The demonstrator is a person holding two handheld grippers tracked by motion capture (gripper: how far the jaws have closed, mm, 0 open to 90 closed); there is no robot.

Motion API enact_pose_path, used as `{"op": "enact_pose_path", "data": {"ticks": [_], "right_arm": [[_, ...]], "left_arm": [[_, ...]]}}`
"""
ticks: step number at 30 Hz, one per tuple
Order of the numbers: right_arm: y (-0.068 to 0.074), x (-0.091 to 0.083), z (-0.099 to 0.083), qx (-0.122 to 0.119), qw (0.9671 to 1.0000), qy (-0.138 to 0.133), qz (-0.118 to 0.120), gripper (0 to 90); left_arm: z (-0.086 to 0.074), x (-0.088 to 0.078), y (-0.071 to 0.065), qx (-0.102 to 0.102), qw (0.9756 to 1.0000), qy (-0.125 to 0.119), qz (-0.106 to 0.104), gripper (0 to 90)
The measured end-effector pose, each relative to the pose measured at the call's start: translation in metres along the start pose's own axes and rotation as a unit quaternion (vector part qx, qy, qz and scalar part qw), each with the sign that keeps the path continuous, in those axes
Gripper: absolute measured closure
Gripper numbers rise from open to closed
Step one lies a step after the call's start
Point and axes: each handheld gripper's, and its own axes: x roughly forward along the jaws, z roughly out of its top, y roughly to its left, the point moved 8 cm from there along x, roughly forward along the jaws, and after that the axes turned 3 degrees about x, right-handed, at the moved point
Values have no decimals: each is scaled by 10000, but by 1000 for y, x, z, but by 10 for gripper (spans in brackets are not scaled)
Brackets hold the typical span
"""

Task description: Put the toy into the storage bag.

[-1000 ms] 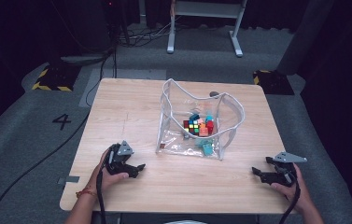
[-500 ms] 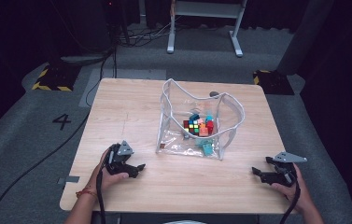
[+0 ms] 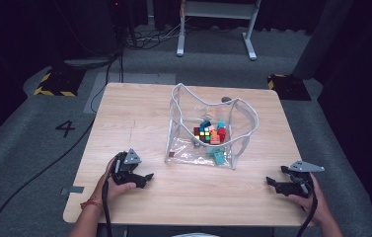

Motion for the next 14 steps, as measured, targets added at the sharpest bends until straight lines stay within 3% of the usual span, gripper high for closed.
{"op": "enact_pose_path", "data": {"ticks": [14], "right_arm": [[0, 0, -1, -64, 10000, 13, 8, 168]], "left_arm": [[0, 0, 1, 16, 10000, 9, 2, 125]]}}
